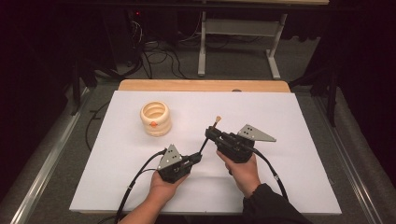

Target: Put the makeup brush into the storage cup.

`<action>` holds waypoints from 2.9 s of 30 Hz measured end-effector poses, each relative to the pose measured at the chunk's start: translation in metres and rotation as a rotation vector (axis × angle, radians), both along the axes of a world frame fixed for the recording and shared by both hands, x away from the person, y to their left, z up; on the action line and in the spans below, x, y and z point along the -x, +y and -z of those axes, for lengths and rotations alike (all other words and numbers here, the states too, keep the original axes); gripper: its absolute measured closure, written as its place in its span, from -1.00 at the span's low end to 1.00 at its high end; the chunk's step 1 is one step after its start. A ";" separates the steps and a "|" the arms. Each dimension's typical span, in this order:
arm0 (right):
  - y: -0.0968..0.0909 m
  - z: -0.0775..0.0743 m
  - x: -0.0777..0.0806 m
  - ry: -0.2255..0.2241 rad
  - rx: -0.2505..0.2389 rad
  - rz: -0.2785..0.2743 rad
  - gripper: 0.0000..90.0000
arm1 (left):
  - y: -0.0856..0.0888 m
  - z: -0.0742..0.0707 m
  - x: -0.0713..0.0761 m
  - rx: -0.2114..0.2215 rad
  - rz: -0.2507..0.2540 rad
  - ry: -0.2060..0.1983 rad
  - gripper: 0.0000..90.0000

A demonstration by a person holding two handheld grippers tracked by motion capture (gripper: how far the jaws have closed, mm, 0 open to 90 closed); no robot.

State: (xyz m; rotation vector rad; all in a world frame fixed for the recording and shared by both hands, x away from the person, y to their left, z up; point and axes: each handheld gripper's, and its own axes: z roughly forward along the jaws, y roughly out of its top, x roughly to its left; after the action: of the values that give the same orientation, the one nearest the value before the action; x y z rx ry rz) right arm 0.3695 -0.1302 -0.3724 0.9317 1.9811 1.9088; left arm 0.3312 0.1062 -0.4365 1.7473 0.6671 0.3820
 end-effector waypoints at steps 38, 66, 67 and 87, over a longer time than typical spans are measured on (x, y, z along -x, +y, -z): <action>0.001 -0.001 0.002 0.021 -0.020 -0.050 0.90 | 0.005 -0.008 -0.003 0.014 -0.034 -0.006 0.35; 0.021 0.012 0.012 -0.057 0.142 -0.097 0.91 | 0.006 -0.022 0.000 0.010 -0.013 -0.024 0.32; 0.022 0.013 0.012 -0.059 0.144 -0.102 0.91 | 0.006 -0.022 0.000 0.010 -0.012 -0.023 0.34; 0.032 0.018 0.018 -0.076 0.176 -0.132 0.90 | 0.009 -0.024 0.001 0.027 0.003 -0.020 0.78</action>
State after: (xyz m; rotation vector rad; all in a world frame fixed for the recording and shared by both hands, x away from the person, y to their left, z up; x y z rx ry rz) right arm 0.3512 -0.0985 -0.3908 0.6885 2.1719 1.7700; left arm 0.3303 0.1155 -0.4130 1.7165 0.6526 0.3869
